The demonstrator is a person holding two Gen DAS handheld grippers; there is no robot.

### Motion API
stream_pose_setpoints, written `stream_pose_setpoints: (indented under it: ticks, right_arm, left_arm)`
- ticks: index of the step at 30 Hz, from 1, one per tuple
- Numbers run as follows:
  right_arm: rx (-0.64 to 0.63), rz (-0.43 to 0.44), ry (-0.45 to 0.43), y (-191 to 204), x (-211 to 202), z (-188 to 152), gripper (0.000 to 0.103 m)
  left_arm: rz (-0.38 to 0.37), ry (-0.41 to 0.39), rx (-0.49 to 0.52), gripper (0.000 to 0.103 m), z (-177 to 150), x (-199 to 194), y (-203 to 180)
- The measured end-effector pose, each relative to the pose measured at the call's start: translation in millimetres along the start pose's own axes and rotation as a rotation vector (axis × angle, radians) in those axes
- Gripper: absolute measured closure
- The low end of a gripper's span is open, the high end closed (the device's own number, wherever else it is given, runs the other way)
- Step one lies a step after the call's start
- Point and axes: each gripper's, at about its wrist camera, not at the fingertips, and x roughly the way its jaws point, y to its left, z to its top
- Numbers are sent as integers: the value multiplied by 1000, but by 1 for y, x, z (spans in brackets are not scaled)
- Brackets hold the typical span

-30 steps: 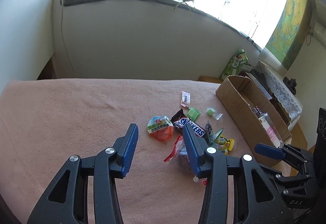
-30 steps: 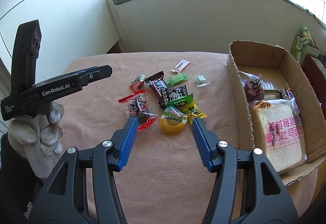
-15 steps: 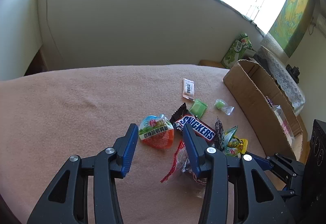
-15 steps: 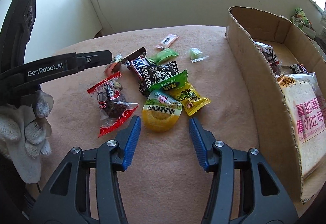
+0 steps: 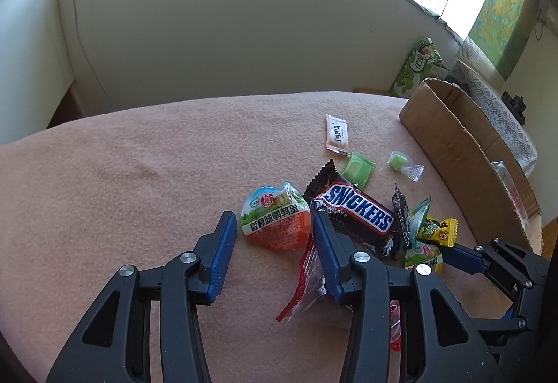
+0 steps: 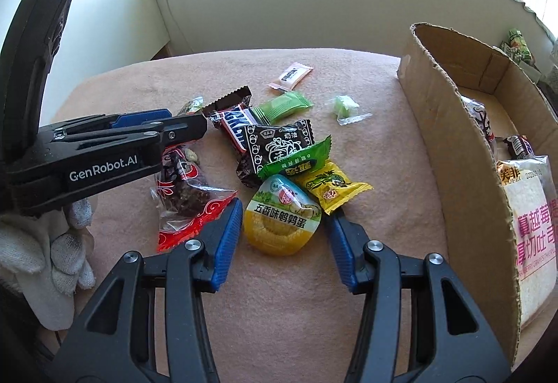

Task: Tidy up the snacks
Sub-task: 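Grasp the yellow cake packet with the right tool while the left tool grasps the round candy packet, then carry the yellow cake packet into the box with the right tool while the left tool carries its packet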

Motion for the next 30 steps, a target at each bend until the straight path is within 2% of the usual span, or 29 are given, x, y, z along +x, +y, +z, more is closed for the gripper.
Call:
stream_pose_setpoints:
  ticks: [2, 4, 14, 30]
  right_arm:
    - [-12, -8, 2, 3, 1, 1, 51]
    - [-27, -21, 2, 6, 1, 1, 59]
    - [-1, 13, -15, -2, -10, -6, 60]
    - [23, 45, -75, -15, -51, -12, 60]
  left_arm:
    - [7, -3, 5, 61, 0, 0, -1]
    - [14, -4, 16, 66, 0, 2, -3]
    - [18, -26, 1, 66, 0, -2, 1]
    - [21, -114, 8, 66, 3, -35, -4]
